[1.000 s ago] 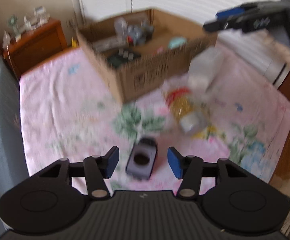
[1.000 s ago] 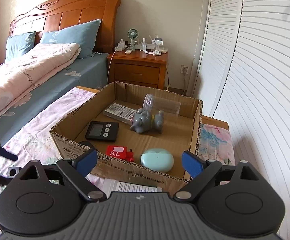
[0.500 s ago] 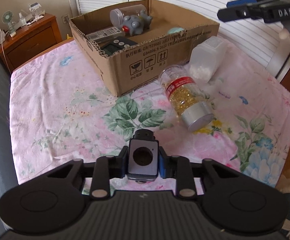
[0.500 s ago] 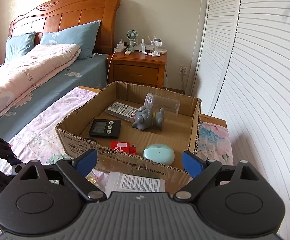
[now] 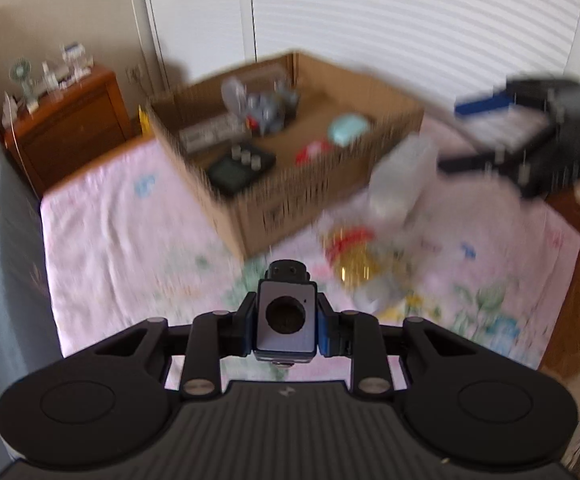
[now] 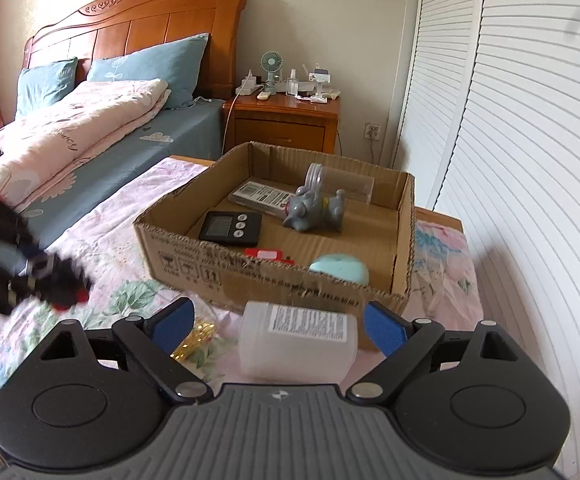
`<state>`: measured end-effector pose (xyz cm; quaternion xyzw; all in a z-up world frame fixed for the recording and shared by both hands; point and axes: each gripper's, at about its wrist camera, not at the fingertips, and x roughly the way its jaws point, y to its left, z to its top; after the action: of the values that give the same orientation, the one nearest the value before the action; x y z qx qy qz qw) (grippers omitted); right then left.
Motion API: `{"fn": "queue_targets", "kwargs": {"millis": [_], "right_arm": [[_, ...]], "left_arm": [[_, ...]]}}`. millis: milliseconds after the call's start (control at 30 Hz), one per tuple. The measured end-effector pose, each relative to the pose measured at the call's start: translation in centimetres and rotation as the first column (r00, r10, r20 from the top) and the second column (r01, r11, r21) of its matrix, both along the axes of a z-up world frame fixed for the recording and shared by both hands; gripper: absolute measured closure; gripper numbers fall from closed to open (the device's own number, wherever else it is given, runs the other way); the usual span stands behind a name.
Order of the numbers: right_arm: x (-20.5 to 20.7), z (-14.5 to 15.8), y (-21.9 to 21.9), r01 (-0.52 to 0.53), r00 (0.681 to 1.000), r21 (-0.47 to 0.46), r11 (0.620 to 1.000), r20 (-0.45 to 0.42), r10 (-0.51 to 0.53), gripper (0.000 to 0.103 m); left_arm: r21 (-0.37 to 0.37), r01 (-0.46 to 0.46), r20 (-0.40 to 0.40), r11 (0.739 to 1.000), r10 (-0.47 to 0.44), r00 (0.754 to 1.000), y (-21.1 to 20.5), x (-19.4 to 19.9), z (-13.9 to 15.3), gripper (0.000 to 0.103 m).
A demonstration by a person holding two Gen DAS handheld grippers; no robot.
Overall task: Organize rigid objects
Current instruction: 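Drop the teal case into the box with right tool while left tool carries the car in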
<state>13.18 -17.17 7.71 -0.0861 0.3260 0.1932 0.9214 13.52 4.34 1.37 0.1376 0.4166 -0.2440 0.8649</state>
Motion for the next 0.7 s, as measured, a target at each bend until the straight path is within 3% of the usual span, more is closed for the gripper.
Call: {"fn": "queue_targets", "kwargs": {"millis": [267,600,633,700], "right_arm": [[-0.4,-0.5,0.2,-0.007,1.000,0.027,1.000,-0.016,0.007,0.009],[-1.4,-0.4,-0.2,0.010,1.000,0.051,0.999,-0.017,-0.009,0.009],[-1.5,-0.5,-0.2,0.012,1.000,0.049,0.999,-0.018,-0.011,0.008],[-1.6,-0.6,-0.2,0.019,1.000,0.043,0.999,-0.017,-0.019,0.006]], "left_arm": [[-0.019,0.017,0.114,1.000,-0.015,0.993,-3.4,5.0,3.8,0.076],[-0.027,-0.033,0.070,0.999,0.035,0.997,-6.2,10.0,0.5,0.076],[-0.030,-0.049,0.073,0.998,0.051,0.996,-6.1,10.0,0.3,0.069],[-0.026,-0.068,0.075,0.997,0.070,0.995,-6.0,9.6,0.2,0.034]]}}
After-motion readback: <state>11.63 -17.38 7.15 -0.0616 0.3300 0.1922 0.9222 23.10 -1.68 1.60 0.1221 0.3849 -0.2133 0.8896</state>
